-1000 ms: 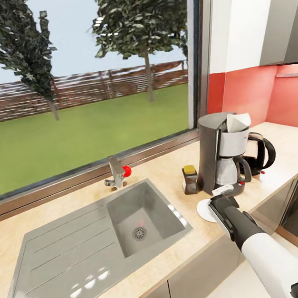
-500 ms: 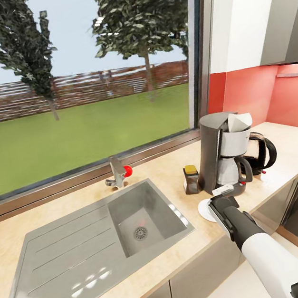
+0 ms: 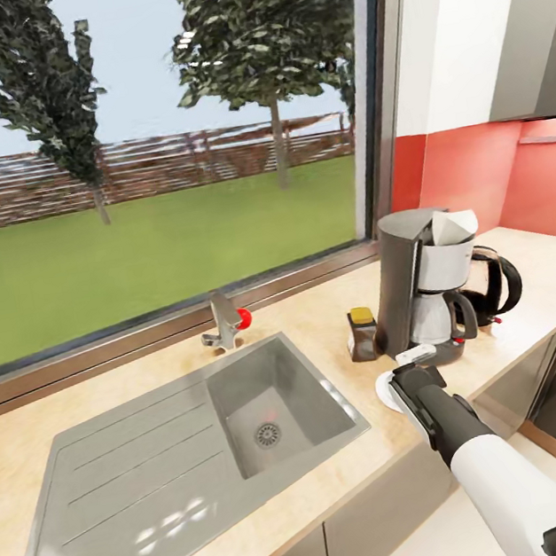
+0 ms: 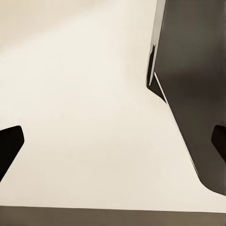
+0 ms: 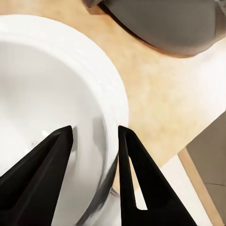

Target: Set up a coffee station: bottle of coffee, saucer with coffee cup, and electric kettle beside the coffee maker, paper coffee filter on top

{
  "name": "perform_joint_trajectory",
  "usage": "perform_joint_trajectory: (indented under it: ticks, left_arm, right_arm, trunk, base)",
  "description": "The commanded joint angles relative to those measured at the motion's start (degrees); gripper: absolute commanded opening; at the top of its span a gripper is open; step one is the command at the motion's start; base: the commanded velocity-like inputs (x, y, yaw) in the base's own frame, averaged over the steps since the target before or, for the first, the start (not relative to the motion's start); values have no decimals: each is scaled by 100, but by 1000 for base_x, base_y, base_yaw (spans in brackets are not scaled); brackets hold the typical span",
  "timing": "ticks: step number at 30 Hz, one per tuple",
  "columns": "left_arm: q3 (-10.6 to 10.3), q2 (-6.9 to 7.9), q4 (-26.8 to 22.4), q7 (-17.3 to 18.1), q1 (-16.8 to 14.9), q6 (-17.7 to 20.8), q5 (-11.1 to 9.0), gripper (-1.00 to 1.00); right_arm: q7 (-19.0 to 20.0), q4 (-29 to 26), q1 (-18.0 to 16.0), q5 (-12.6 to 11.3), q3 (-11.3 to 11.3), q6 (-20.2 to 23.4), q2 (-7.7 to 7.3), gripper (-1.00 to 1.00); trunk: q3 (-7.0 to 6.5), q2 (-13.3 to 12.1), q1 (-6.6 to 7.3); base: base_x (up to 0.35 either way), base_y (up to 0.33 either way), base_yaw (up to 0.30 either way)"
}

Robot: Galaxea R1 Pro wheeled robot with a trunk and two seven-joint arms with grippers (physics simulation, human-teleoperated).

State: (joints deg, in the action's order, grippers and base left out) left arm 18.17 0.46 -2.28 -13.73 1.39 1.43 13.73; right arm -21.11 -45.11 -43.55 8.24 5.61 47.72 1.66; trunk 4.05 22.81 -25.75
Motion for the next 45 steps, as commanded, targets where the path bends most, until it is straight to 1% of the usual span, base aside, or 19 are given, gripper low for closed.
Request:
perform_joint_trajectory:
  ticks: [1,6,7,17,18,21,24,26,32,36,41,45]
  left_arm:
    - [47,-2,-14,-7,2,15,60,100]
    - [47,-2,-13,-4,2,15,60,100]
    - [47,-2,-12,-1,2,15,60,100]
    - [47,-2,-9,6,2,15,60,100]
    - [47,-2,-9,10,2,15,60,100]
    - [42,-2,-9,35,2,15,60,100]
    - [39,-2,-9,50,2,15,60,100]
    - [38,-2,-9,53,2,15,60,100]
    - [42,-2,-14,54,2,15,61,100]
    - [47,-4,-18,36,2,15,68,100]
    - [47,-10,-18,14,2,13,68,100]
    - [47,-13,-18,5,2,15,69,100]
  right_arm:
    - [12,0,-4,2,10,35,1,-100]
    - [13,0,-4,2,10,35,1,-100]
    - [12,-3,-4,2,10,35,1,100]
    - [10,-68,-4,2,-6,35,7,100]
    - [10,-167,-6,2,-7,35,8,100]
    - [10,-703,-5,2,-7,35,9,100]
    - [10,-1056,-5,2,-7,36,9,100]
    - [10,-1195,-5,2,-7,37,9,100]
    - [10,-1271,-4,2,-7,36,9,100]
    - [10,-1420,-9,2,-7,51,9,100]
    - [10,-1438,-5,2,-7,53,9,100]
    - [10,-1439,-5,2,4,48,4,100]
  trunk:
    - [12,11,-4]
    - [12,11,-4]
    - [12,11,-4]
    - [12,11,-4]
    - [12,11,-4]
    - [12,11,-4]
    - [12,11,-4]
    - [12,11,-4]
    - [12,11,-4]
    - [12,11,-4]
    - [12,11,-4]
    - [12,11,-4]
  base:
    - [0,27,0]
    - [0,6,0]
    - [0,0,0]
    - [0,0,0]
    - [0,0,0]
    - [0,0,0]
    - [0,0,0]
    - [0,0,0]
    - [0,0,0]
    - [0,0,0]
    - [-7,-4,0]
    - [-158,-108,0]
